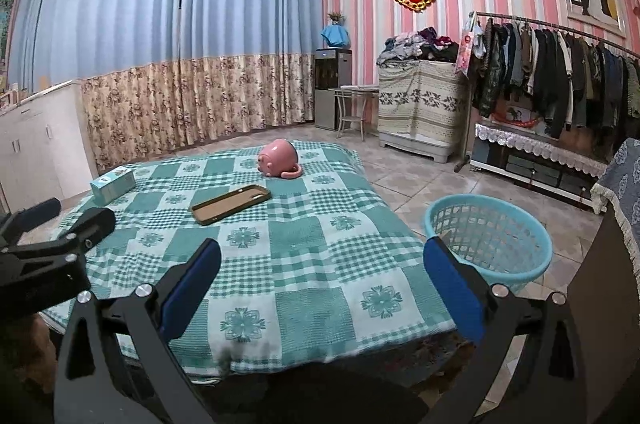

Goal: Collect trash

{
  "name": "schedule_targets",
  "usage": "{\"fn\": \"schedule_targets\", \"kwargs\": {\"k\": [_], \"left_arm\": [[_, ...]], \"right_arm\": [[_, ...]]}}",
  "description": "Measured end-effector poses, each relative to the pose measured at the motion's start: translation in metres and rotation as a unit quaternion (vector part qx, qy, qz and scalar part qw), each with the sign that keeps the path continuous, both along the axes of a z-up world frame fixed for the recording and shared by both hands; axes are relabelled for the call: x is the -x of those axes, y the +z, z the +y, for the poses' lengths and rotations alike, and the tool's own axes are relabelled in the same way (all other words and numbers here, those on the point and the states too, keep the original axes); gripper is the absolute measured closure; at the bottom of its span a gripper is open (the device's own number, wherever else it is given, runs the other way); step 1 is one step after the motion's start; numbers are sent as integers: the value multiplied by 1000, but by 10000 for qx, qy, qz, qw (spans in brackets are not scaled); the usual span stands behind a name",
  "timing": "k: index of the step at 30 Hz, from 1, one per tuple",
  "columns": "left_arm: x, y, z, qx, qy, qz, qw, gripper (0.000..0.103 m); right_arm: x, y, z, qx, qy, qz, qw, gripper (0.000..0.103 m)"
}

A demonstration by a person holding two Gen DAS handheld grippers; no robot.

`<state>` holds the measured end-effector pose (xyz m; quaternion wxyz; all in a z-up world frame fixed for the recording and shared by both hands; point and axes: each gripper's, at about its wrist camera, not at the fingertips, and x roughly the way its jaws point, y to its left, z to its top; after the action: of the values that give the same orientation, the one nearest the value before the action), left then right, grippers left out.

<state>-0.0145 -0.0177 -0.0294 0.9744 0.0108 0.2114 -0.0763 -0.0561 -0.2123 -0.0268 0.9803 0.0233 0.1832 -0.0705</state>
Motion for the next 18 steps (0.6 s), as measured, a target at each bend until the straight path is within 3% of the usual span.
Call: {"fn": "schedule_targets", "kwargs": {"k": [12,18], "left_arm": [[15,6,4,-97,154,-354,9992,5],[15,6,5,-81,105,-347,9993,5]], "right_arm": [[2,5,12,82,232,-156,9996,4],[1,5,14,95,202,-219,9995,4]]}}
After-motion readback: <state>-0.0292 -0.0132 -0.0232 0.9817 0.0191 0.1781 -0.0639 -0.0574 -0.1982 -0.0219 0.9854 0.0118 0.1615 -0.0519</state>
